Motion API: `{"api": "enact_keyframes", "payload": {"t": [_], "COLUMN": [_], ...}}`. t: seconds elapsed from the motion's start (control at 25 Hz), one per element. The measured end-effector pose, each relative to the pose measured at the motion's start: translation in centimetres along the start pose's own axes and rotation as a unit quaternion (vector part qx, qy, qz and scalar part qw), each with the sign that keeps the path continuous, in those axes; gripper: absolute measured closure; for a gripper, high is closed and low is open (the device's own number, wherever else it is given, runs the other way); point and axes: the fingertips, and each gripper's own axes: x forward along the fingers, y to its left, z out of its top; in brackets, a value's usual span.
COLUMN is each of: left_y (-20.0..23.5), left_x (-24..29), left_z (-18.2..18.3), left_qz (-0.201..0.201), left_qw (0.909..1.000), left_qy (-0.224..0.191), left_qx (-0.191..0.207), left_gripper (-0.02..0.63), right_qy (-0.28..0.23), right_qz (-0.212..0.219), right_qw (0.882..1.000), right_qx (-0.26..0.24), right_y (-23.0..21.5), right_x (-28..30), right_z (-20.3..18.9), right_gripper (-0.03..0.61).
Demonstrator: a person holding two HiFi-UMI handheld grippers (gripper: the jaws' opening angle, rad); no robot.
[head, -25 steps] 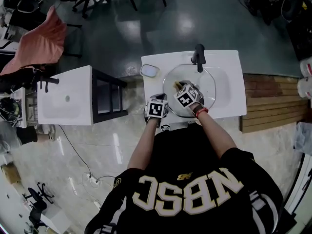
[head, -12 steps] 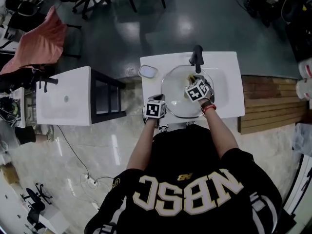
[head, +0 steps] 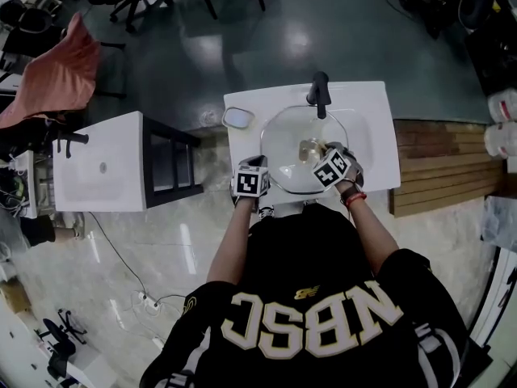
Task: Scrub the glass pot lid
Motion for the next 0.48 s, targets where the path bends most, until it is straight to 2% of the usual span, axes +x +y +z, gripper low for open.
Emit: {"api": "enact_keyframes", "payload": {"t": [0.24, 0.48], "left_y": [-0.2, -0.1], "left_x": [0.1, 0.2], "left_z": [0.2, 0.2], "left_qz": [-0.005, -0.005], "left_qw": [1.0000, 1.0000], "left_qy": [-0.001, -0.003], "left_qx": [-0.007, -0.008], "left_gripper": [0.600, 0.598], "right_qy": [-0.004, -0.023], "right_qz": [0.055, 0.071], "right_qw": [0.998, 0.995], "right_qx": [-0.036, -0.062], "right_y": [5.3, 8.0], "right_x": [-1.0, 0.1], "right_z": [0.4, 3.2], "right_gripper": [0.526, 0.528]}}
